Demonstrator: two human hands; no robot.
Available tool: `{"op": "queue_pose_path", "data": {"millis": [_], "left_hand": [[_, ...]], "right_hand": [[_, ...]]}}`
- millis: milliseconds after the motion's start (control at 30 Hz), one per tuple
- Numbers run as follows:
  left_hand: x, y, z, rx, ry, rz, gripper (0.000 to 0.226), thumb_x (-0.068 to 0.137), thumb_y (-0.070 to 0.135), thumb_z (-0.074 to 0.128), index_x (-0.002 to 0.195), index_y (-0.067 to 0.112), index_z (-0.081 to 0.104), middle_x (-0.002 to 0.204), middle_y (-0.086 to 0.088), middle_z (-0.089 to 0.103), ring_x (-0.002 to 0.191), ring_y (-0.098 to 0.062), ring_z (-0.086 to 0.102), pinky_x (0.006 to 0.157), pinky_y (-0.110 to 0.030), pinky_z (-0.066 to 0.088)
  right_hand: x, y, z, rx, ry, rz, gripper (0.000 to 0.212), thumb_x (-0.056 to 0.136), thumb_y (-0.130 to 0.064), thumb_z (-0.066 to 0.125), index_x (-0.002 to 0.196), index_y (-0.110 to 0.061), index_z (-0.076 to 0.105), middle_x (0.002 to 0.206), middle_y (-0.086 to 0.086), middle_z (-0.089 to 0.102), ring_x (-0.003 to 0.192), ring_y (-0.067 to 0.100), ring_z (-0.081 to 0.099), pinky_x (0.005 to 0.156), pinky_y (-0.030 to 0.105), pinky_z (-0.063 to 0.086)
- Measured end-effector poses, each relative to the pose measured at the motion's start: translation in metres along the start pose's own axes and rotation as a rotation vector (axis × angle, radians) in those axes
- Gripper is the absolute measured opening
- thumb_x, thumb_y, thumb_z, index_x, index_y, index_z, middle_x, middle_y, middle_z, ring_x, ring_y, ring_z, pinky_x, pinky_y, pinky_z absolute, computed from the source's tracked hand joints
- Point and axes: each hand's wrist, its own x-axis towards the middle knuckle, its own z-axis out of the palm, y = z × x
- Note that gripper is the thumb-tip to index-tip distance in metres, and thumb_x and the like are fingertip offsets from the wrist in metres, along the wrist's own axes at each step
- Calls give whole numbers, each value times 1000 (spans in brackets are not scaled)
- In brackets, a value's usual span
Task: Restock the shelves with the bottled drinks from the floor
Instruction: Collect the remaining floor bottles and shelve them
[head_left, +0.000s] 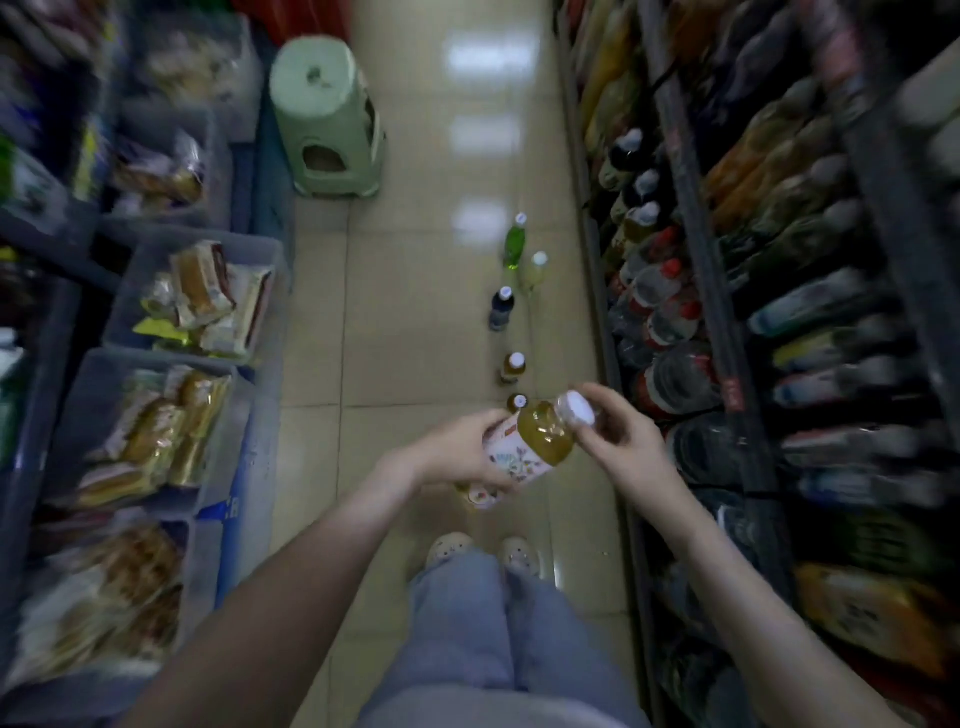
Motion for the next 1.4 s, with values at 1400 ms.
{"op": "queue_pose_path", "data": {"millis": [1400], "left_hand": [[213,333,-89,25,-621,159,39,88,38,64,125,28,56,105,1,71,89,-16,68,77,-29,56]], "right_hand": [[82,-72,-215,821,579,103,33,87,-28,67,114,-10,62,103,13,73,88,28,70,52,23,51]]}}
